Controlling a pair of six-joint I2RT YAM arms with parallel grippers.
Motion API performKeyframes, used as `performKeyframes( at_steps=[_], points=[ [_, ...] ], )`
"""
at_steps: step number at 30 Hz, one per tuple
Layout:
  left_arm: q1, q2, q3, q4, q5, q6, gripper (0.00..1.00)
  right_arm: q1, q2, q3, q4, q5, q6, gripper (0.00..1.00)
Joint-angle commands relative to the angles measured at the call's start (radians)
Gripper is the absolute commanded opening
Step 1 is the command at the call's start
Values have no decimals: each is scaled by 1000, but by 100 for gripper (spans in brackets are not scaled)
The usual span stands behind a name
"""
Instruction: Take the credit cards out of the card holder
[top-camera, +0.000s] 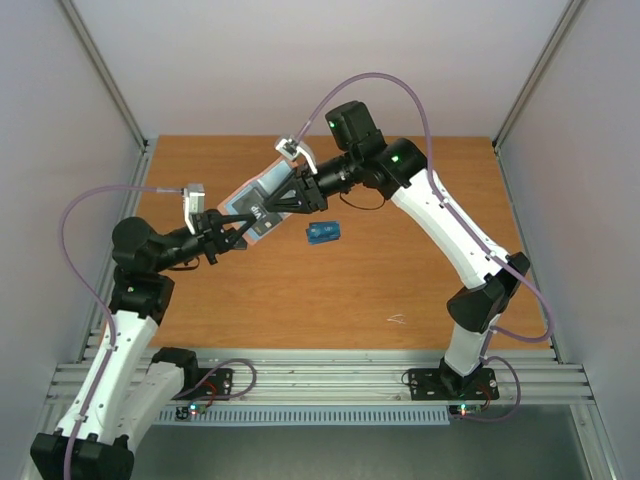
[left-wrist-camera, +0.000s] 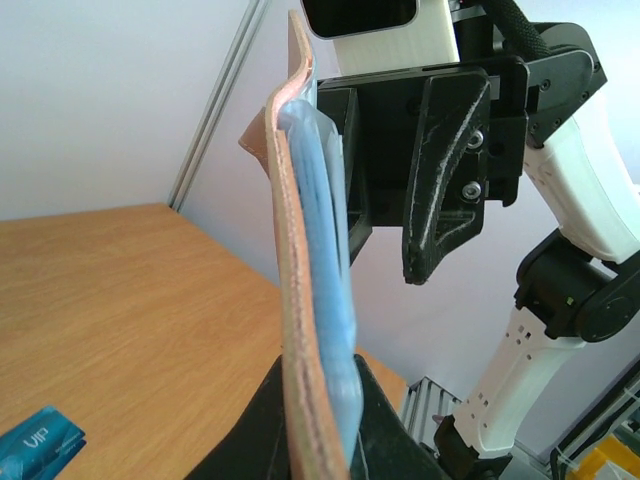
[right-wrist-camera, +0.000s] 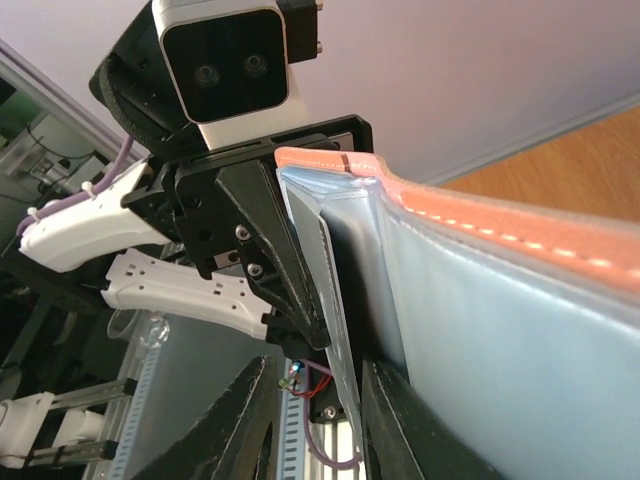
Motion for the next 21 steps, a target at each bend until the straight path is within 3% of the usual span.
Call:
performKeyframes(
  at_steps=[1, 5, 13, 18, 21],
  points=[
    [-11, -29, 16, 155, 58, 6, 0, 20, 40, 61, -81, -6, -37, 25],
    [-12, -26, 19, 172, 50, 2, 0, 52, 53, 65, -85, -21, -50, 23],
    [-14, -30, 14, 162, 35, -6, 0, 60, 41, 69, -29, -151, -47, 2],
    [-14, -48, 2, 129, 10, 4, 0, 55, 25, 65, -27, -196, -56, 1],
    [-14, -58, -10, 101, -9, 4, 12, 43, 11, 61, -25, -177, -56, 1]
  ],
)
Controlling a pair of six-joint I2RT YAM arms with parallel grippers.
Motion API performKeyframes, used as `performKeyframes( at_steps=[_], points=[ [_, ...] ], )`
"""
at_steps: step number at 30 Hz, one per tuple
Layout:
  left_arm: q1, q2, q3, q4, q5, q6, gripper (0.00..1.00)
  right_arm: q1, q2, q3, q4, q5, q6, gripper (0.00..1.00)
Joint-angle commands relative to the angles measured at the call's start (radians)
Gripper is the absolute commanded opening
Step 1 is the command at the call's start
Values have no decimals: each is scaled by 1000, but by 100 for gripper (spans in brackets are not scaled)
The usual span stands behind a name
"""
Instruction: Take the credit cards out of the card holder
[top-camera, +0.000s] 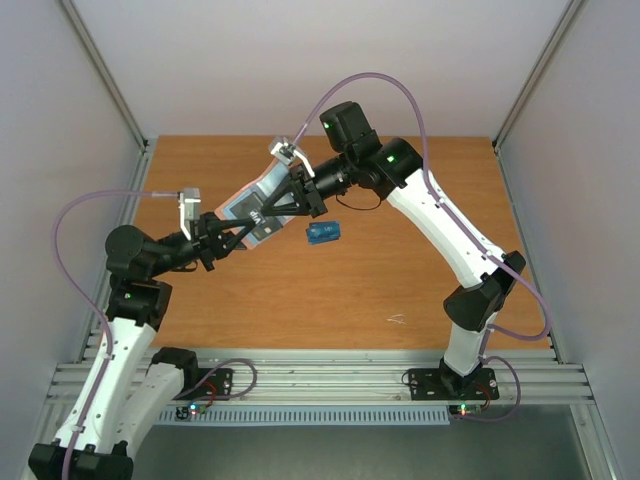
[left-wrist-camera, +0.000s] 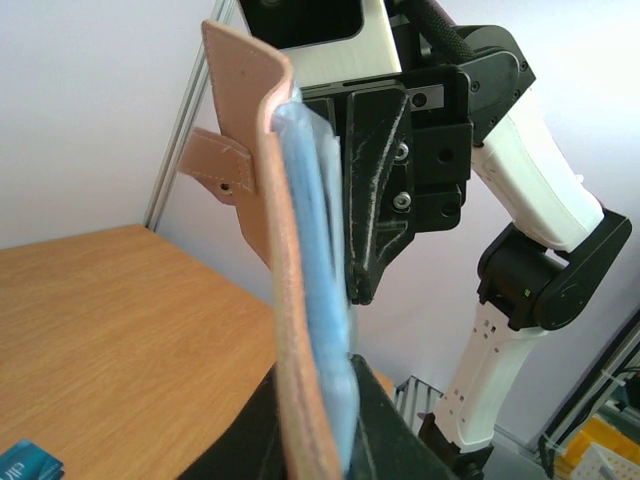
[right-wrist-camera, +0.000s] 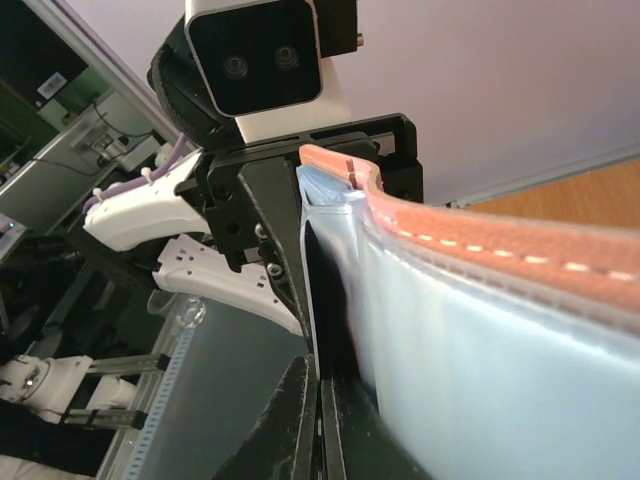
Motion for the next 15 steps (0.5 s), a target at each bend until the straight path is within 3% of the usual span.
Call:
performKeyframes(
  at_steps=[1, 5, 8, 12, 13, 14, 15],
  points=[
    [-5, -20, -14, 47, -39, 12, 17, 14, -17, 3, 10, -67, -2, 1],
    [-5, -27, -19, 59, -32, 0, 24, 11, -22, 6, 2, -40, -8, 1],
    [-5, -26, -13, 54, -19, -5, 19, 8, -28, 5, -1, -26, -14, 1],
    [-5, -30, -13, 47, -12, -10, 20, -19, -38, 6, -9, -21, -15, 1],
    [-5, -30, -13, 47, -12, -10, 17, -21, -40, 9, -17, -13, -20, 2],
    [-5, -30, -12, 48, -11, -8, 8, -21, -38, 13, -26, -9, -27, 4],
    [-5, -30, -10, 46, -12, -7, 1, -22, -36, 17, -38, -7, -30, 13]
  ],
)
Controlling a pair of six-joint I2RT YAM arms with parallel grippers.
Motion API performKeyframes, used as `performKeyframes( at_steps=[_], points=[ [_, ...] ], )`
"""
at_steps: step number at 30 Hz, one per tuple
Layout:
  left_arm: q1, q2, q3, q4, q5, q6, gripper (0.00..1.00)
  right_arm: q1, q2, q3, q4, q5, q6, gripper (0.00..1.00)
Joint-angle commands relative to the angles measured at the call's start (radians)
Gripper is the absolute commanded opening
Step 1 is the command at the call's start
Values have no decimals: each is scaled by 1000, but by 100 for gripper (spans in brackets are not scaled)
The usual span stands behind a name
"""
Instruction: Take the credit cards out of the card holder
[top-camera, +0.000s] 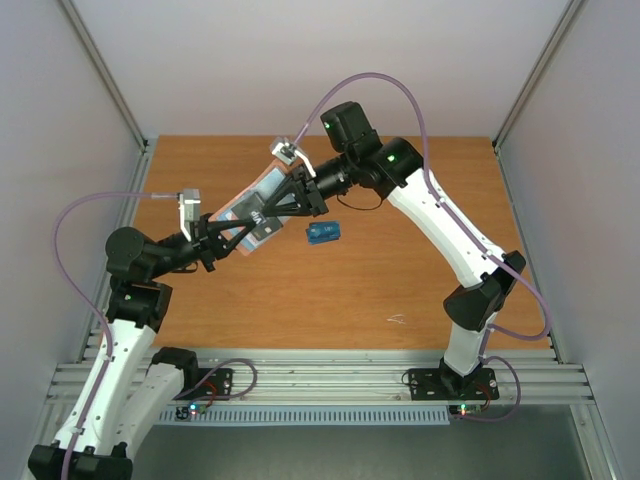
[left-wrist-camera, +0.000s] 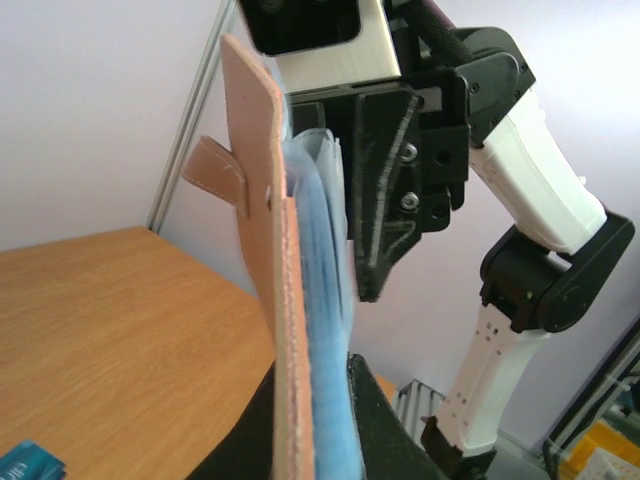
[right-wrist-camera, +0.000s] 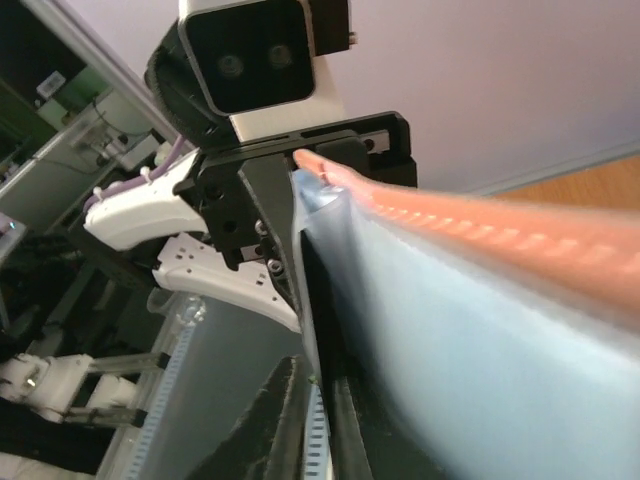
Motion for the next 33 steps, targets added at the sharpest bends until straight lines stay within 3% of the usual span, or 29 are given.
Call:
performKeyframes(
  at_steps=[1, 3, 9, 16, 24, 28, 31, 33],
  points=[
    [-2, -11, 0, 42, 7, 9, 0, -10, -34, 27, -56, 7, -39, 19],
    [-2, -14, 3, 40, 13, 15, 0, -12, -37, 39, -103, 43, -74, 25],
    [-2, -20, -4, 58, 11, 19, 0, -8, -13, 72, -124, 125, -51, 25],
    [-2, -27, -5, 70, 21, 16, 0, -4, -8, 70, -115, 198, -44, 10],
    [-2, -21, 3, 81, 36, 19, 0, 47, 0, 79, -131, 283, -69, 10],
    [-2, -20, 4, 78, 34, 22, 0, 61, 10, 86, -118, 240, -72, 12],
    [-2, -18, 5, 71, 35, 18, 0, 61, 7, 96, -118, 202, -76, 2],
    [-2, -21, 5, 53, 31, 20, 0, 55, -3, 91, -115, 187, -81, 1]
  ],
)
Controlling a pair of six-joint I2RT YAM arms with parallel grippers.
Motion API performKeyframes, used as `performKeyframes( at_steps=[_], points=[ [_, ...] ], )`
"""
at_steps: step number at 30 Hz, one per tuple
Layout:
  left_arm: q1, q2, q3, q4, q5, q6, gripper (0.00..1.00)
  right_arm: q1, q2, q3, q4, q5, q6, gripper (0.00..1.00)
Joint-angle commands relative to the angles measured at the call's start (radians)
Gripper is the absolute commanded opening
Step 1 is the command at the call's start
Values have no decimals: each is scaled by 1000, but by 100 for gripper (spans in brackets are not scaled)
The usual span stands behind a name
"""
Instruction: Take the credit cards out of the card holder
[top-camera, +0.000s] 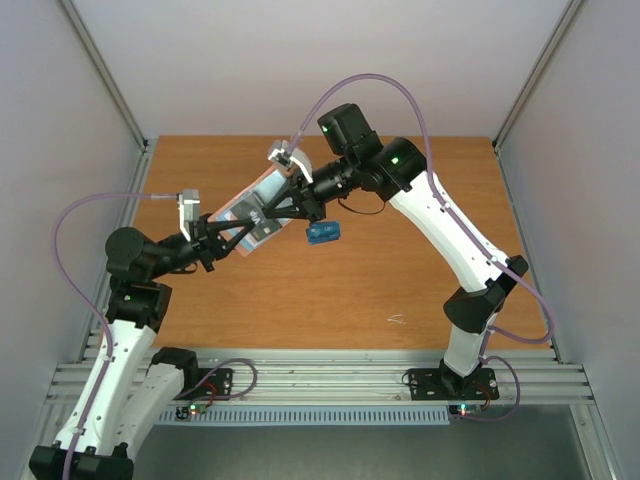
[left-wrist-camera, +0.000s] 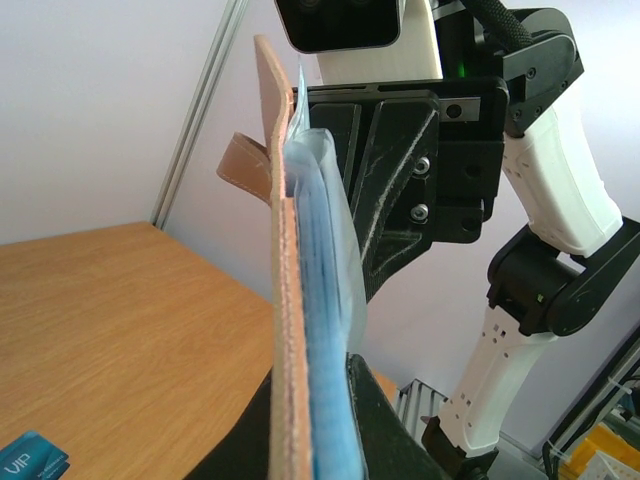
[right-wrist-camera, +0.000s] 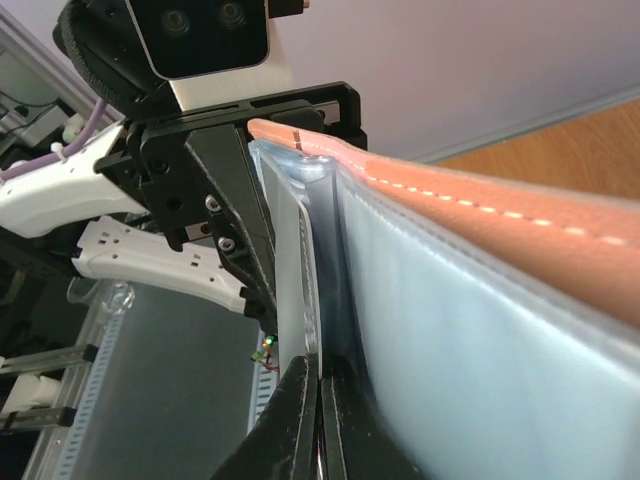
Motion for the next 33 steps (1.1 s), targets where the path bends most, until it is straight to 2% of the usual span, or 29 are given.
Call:
performKeyframes(
  at_steps=[1, 6, 8, 14, 17, 23, 27, 33],
  points=[
    [-6, -20, 12, 47, 22, 15, 0, -1, -3, 19, 11, -29, -10, 1],
    [-5, -32, 5, 10, 5, 16, 13, -30, -15, 15, -2, 0, -1, 1],
    [-6, -33, 4, 8, 5, 13, 15, -36, -22, 17, -3, 5, -2, 1],
    [-6, -39, 5, -8, 4, 21, 15, -58, -38, 25, -16, 37, -8, 1],
    [-6, -40, 5, -22, -1, 27, 5, -66, -45, 34, -44, 58, -30, 1],
    [-6, -42, 10, -67, -15, 44, 0, -111, -72, 40, -110, 117, -70, 1],
    [-6, -38, 11, -80, -19, 49, 6, -122, -96, 40, -133, 146, -97, 1],
    [-6, -36, 15, -79, -13, 48, 4, -122, -102, 39, -142, 99, -98, 1]
  ],
)
